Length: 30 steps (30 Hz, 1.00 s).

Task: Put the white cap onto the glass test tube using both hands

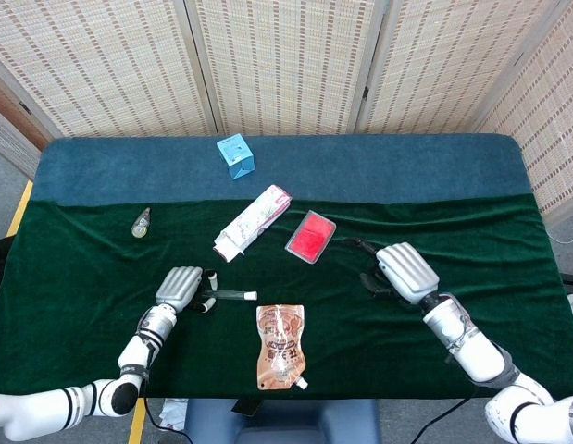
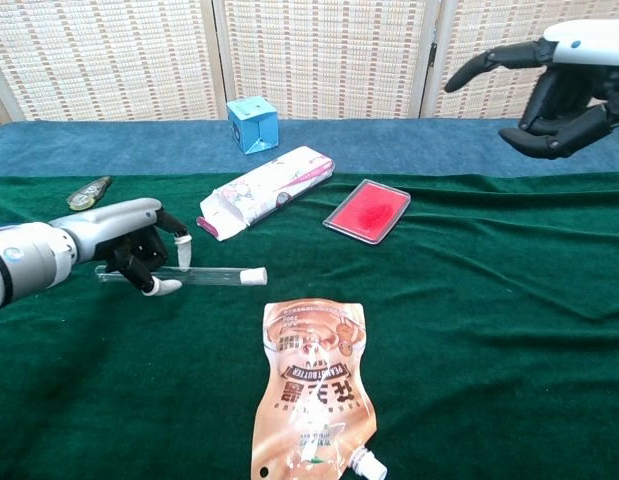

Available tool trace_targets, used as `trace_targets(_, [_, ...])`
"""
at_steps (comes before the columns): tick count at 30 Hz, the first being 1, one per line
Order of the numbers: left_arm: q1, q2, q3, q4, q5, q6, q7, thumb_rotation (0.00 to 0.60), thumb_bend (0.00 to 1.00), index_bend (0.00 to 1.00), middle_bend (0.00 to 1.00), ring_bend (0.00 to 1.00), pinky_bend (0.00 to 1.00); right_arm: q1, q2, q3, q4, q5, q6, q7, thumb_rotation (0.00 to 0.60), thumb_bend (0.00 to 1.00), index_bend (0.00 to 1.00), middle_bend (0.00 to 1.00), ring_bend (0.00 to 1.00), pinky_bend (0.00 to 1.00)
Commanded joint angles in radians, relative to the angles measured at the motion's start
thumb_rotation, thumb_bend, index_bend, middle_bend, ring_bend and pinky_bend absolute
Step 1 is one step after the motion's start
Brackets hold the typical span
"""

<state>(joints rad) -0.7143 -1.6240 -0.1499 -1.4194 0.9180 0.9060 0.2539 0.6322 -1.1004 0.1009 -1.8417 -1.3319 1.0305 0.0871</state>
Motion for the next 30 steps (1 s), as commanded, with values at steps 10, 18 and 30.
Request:
trace_targets(10, [-0.005, 0.050, 0.009, -0.073, -0.059, 0.015, 0.100, 0.600, 0.53, 0.25, 0.77, 0.66, 0.85, -0.071, 0.015, -0.020, 0.062, -0.033, 0.033, 0.095, 0.571, 0.59, 0.15, 1.00, 1.00, 1.00])
trace_targets(18, [0.106, 0.216, 0.023, -0.225, 0.114, 0.224, 0.046, 0.600, 0.50, 0.22, 0.48, 0.43, 0.63, -0.190, 0.056, -0.061, 0.095, -0.060, 0.173, 0.021, 0.581, 0.58, 0.20, 0.81, 0.97, 0.93])
trace_targets(30, [0.360, 0.372, 0.129, -0.277, 0.391, 0.605, -0.022, 0.600, 0.50, 0.22, 0.25, 0.17, 0.19, -0.397, 0.022, -0.109, 0.208, -0.130, 0.443, -0.037, 0.585, 0.58, 0.18, 0.15, 0.18, 0.16])
